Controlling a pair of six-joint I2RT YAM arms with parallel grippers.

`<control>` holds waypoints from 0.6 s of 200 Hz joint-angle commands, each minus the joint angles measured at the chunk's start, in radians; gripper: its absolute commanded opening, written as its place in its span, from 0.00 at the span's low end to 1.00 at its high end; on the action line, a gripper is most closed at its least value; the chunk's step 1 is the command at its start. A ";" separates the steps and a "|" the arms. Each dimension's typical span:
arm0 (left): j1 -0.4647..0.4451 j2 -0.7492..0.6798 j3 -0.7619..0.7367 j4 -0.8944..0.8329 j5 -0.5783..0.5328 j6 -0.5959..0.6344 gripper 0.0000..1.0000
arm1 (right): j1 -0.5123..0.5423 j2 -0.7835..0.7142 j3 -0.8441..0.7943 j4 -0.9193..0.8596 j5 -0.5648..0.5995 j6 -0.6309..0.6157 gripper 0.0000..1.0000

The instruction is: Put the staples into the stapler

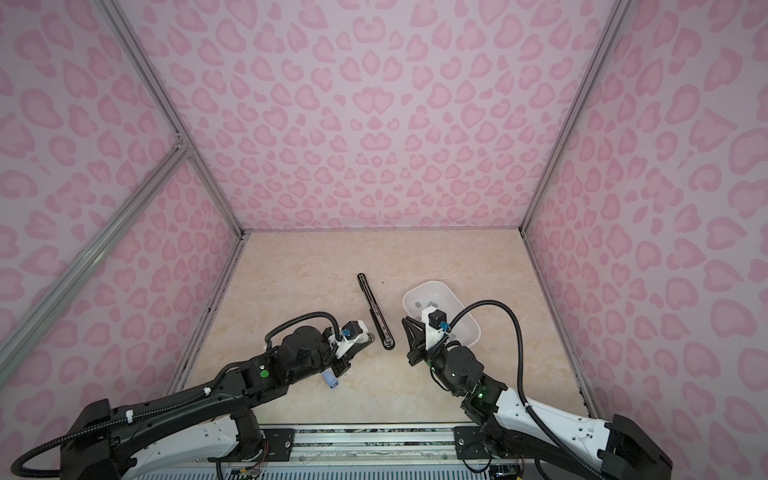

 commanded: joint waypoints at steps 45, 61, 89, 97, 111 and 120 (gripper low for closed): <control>0.008 0.012 -0.020 0.151 0.197 0.056 0.04 | 0.019 0.106 0.105 -0.127 -0.275 -0.011 0.05; 0.008 0.025 -0.012 0.147 0.212 0.051 0.04 | 0.063 0.146 0.131 -0.132 -0.255 -0.029 0.05; 0.008 0.029 -0.012 0.149 0.225 0.044 0.04 | 0.105 0.208 0.148 -0.098 -0.230 -0.038 0.05; 0.009 0.027 -0.012 0.149 0.229 0.041 0.04 | 0.105 0.222 0.147 -0.093 -0.223 -0.034 0.04; 0.008 0.019 -0.012 0.147 0.236 0.041 0.04 | 0.103 0.238 0.141 -0.091 -0.196 -0.026 0.04; 0.008 0.012 -0.014 0.148 0.237 0.039 0.04 | 0.105 0.241 0.134 -0.089 -0.181 -0.017 0.03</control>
